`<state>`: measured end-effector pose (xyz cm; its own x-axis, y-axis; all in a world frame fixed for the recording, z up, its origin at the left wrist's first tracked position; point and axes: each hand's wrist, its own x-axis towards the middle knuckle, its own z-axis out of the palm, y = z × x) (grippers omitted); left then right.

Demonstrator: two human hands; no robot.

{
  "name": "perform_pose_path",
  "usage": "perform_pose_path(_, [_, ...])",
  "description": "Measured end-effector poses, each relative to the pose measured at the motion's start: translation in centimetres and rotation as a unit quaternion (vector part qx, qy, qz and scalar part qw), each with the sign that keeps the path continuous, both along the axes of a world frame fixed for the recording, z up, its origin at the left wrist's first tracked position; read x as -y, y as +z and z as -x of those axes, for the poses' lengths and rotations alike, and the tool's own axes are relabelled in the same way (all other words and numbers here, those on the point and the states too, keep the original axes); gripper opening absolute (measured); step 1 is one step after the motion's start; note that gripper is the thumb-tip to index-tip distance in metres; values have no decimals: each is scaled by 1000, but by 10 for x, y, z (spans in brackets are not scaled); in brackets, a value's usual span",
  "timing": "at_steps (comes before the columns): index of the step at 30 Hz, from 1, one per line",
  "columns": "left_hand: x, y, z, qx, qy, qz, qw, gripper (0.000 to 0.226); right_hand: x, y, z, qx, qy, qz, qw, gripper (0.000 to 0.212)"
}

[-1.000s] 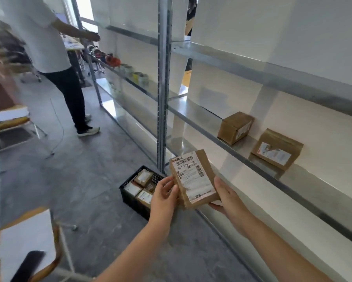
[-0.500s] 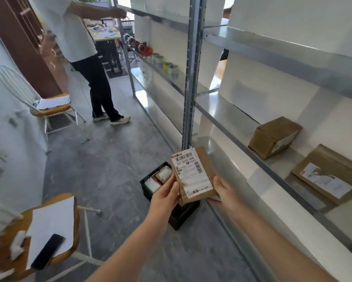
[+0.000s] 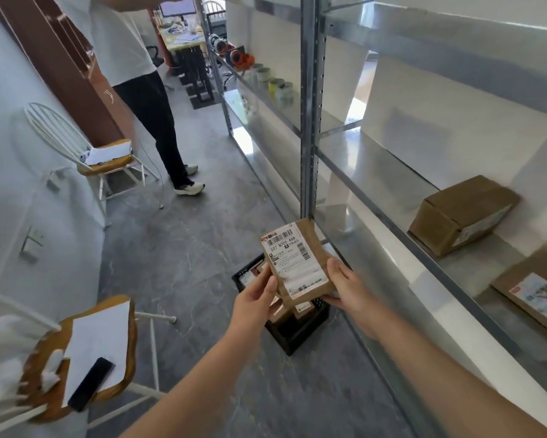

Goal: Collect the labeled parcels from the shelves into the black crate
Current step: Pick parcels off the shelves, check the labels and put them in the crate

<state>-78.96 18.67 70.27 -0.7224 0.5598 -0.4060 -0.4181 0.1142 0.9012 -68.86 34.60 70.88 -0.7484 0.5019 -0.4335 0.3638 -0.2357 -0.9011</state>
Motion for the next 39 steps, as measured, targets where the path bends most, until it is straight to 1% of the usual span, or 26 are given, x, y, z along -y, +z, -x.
perform_pose_path(4, [-11,-7,11,-2,5,-2,1000,38,-12,-5,11,12,3,1,1000,38])
perform_pose_path(9, [-16,-15,31,25,27,-11,999,38,-22,-13,45,38,21,-26,999,42])
perform_pose_path(14, [-22,-22,75,36,46,-20,998,39,-26,-17,94,53,21,-53,997,36])
perform_pose_path(18, [-23,-28,116,50,52,-41,997,38,-29,-17,139,61,16,-48,997,40])
perform_pose_path(23, [-18,-34,164,87,56,-53,993,36,-25,-15,192,75,18,-58,995,37])
perform_pose_path(27, [-11,-41,199,112,59,-55,990,34,-17,-26,223,78,-10,-49,996,33])
perform_pose_path(33, [-19,-52,219,118,43,-20,992,24,-10,-60,227,104,-87,-24,991,31])
perform_pose_path(35, [-26,-59,221,115,35,-7,993,19,-17,-66,229,107,-98,-22,989,29])
perform_pose_path(39, [-42,-82,222,128,51,28,990,12,-33,-82,231,117,-106,-25,987,28])
